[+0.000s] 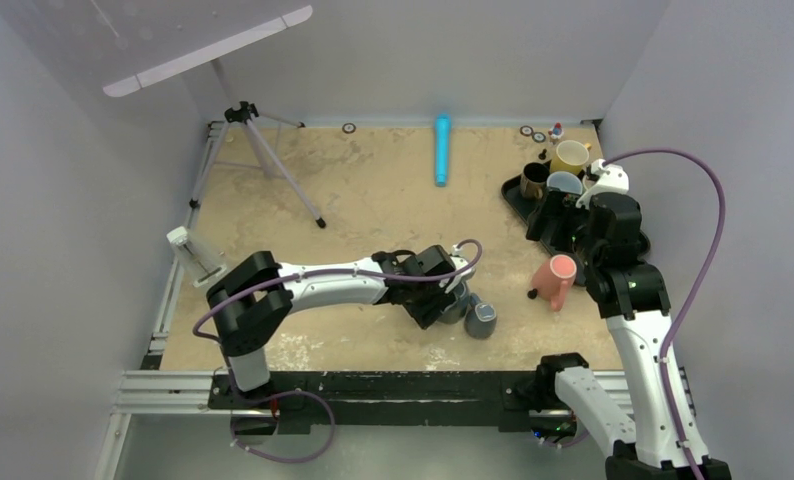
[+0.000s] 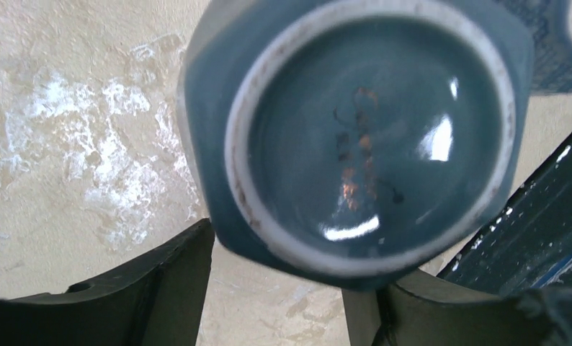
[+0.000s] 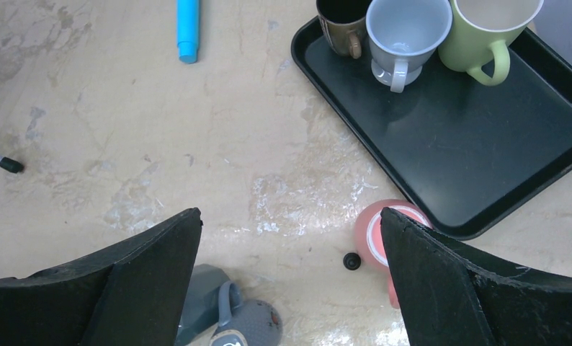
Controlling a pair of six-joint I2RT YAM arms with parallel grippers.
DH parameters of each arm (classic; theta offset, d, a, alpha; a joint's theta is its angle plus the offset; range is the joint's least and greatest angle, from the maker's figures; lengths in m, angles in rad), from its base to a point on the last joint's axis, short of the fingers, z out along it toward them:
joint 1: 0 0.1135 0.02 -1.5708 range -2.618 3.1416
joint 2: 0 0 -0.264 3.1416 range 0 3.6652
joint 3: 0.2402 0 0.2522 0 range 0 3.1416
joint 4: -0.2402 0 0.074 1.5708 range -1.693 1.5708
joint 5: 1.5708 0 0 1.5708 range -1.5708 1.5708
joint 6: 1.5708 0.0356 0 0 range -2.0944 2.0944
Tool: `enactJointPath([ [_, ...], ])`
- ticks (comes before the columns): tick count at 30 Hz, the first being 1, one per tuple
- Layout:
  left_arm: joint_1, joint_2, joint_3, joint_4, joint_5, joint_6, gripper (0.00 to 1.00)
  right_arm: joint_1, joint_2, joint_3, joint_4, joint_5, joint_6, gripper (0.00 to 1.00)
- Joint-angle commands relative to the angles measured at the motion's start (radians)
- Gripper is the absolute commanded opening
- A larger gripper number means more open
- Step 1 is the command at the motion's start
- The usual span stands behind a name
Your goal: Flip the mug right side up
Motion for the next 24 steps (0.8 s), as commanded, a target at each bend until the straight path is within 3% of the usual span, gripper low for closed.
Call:
enactJointPath([
  [1, -0.002, 0.039, 0.057, 0.05, 0.006, -0.047, 0.62, -0.002, -0.011, 0.002, 0.036, -0.005, 0.004, 0.99],
  [4, -0.001, 0.041, 0.063, 0.065, 0.026, -0.04, 0.46, -0.002, -0.017, 0.001, 0.037, -0.007, 0.002, 0.99],
  [7, 0.013, 0.031, 0.083, 0.063, 0.081, -0.026, 0.06, -0.002, -0.021, 0.001, 0.037, -0.018, 0.0, 0.99],
  [8, 0.022, 0.022, 0.092, 0.051, 0.09, -0.028, 0.0, -0.001, -0.021, 0.0, 0.04, -0.031, 0.0, 0.99],
  [13, 0.104, -0.077, 0.109, 0.005, 0.16, -0.03, 0.0, -0.002, -0.002, 0.012, 0.048, -0.172, -0.013, 0.99],
  [17, 0.222, -0.142, 0.177, -0.065, 0.365, -0.047, 0.0, -0.002, -0.01, 0.029, 0.116, -0.354, 0.057, 0.99],
  [24, 0.427, -0.159, 0.584, -0.348, 0.563, -0.024, 0.0, -0.002, -0.03, -0.013, 0.366, -0.552, 0.406, 0.99],
])
